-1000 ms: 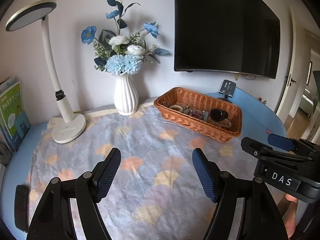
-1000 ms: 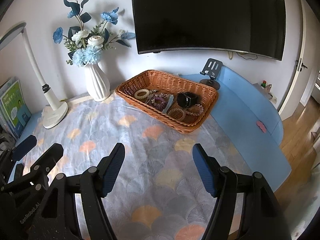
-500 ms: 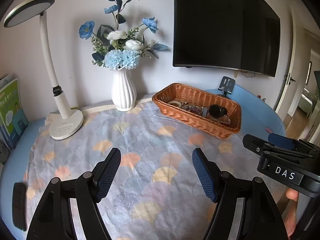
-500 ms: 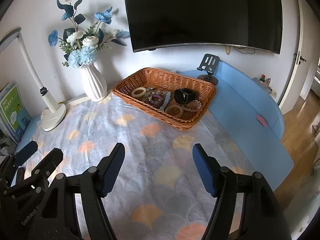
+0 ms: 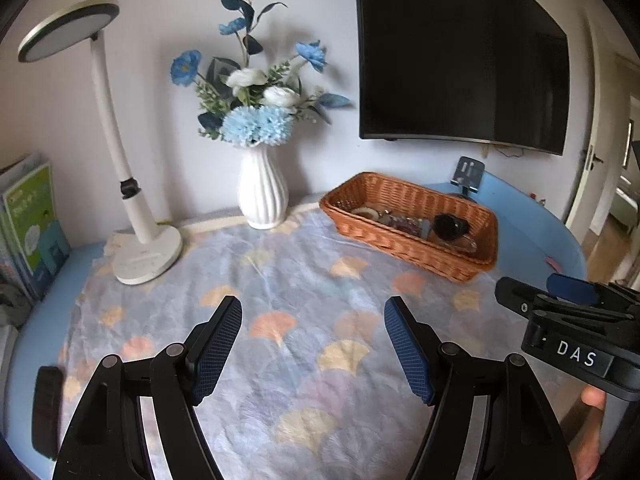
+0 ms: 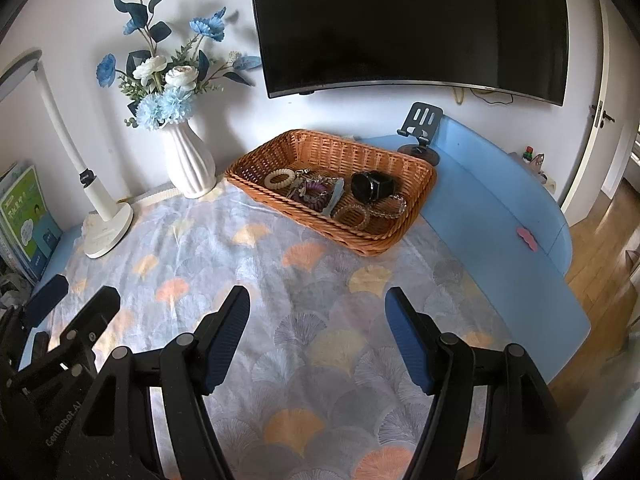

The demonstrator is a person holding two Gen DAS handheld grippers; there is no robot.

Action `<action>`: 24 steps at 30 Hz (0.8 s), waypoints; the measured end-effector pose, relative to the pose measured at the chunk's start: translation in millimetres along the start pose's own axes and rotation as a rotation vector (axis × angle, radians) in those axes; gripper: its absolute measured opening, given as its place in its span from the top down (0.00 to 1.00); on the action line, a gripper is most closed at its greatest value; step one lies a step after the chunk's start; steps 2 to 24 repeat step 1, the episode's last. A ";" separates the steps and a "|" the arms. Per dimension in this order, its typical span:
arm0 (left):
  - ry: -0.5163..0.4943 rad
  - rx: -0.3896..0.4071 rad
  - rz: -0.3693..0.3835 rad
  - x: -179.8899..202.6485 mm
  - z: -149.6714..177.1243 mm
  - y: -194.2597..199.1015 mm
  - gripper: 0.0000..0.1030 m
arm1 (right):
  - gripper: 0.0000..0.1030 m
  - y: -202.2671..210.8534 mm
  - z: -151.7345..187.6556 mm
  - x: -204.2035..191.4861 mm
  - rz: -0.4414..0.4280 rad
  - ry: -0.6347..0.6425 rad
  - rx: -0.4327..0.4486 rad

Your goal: Organize jewelry

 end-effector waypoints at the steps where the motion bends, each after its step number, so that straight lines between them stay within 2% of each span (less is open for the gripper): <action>1: 0.003 -0.012 0.013 0.6 0.7 -0.1 0.27 | 0.30 -0.6 0.5 -0.7 0.000 0.003 -0.001; 24: 0.003 -0.012 0.013 0.6 0.7 -0.1 0.27 | 0.30 -0.6 0.5 -0.7 0.000 0.003 -0.001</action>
Point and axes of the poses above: each gripper's, at about its wrist camera, not at the fingertips, and y roughly against the way its jaws point, x to its right, z to its underside, the point moved 2 cm from there along -y, roughly the way its jaws point, and after that the axes turned 5 degrees about -y, right-handed, at the moved point
